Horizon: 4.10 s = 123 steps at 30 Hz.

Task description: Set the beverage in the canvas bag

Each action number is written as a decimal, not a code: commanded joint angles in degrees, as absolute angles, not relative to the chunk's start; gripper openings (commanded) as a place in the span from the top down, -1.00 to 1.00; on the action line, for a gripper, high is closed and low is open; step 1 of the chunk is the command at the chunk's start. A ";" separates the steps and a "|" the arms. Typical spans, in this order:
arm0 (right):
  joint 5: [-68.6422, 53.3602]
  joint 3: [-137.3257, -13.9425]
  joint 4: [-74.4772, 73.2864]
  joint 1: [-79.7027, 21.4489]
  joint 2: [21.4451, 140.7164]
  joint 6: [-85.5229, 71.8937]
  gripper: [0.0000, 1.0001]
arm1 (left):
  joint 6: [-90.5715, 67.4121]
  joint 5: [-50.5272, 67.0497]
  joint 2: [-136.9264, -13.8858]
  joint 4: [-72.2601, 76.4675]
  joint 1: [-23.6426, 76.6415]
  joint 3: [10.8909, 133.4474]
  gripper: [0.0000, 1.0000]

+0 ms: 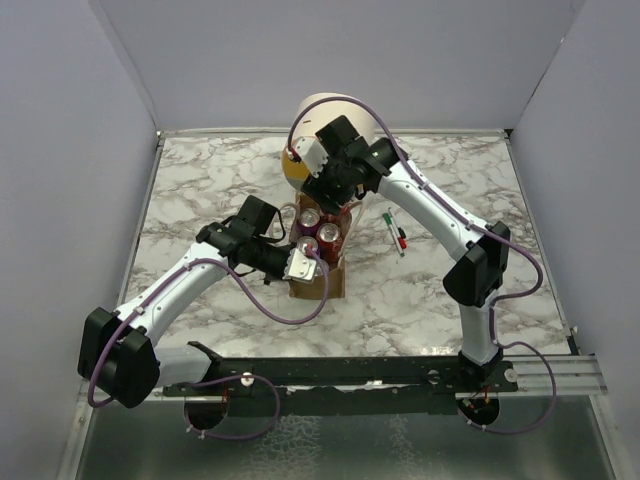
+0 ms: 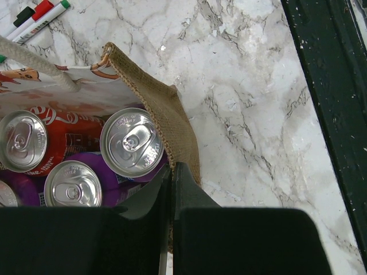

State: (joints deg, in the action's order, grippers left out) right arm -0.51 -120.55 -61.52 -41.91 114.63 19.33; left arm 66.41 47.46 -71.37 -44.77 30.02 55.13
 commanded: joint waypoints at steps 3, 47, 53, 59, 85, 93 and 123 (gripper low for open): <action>4.71 -123.02 -61.55 -40.87 117.42 22.41 0.98 | 68.30 50.42 -71.28 -47.93 30.65 54.32 1.00; -11.22 -117.17 -53.90 -39.20 120.78 25.25 0.49 | 66.31 50.76 -72.25 -47.29 31.22 55.67 1.00; -10.13 -115.58 -53.14 -39.20 119.00 25.32 0.27 | 66.71 50.64 -72.43 -47.50 31.24 55.77 1.00; -10.17 -115.25 -53.33 -39.20 117.85 25.63 0.07 | 65.93 50.51 -72.39 -47.42 31.25 55.95 1.00; -12.12 -119.69 -54.60 -39.20 116.69 26.25 -0.47 | 62.58 49.93 -71.37 -46.02 31.17 56.16 1.00; -10.91 -117.27 -56.27 -39.15 115.58 27.48 0.17 | 63.09 49.59 -71.44 -46.13 31.17 56.21 1.00; -3.77 -109.66 -52.53 -39.29 119.92 28.96 0.69 | 63.62 49.58 -72.22 -46.22 31.18 56.19 1.00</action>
State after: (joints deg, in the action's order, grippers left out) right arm -7.77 -110.65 -54.46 -39.64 117.97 28.36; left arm 63.57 48.18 -72.29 -44.47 30.46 55.61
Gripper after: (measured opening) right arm 0.157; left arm 0.036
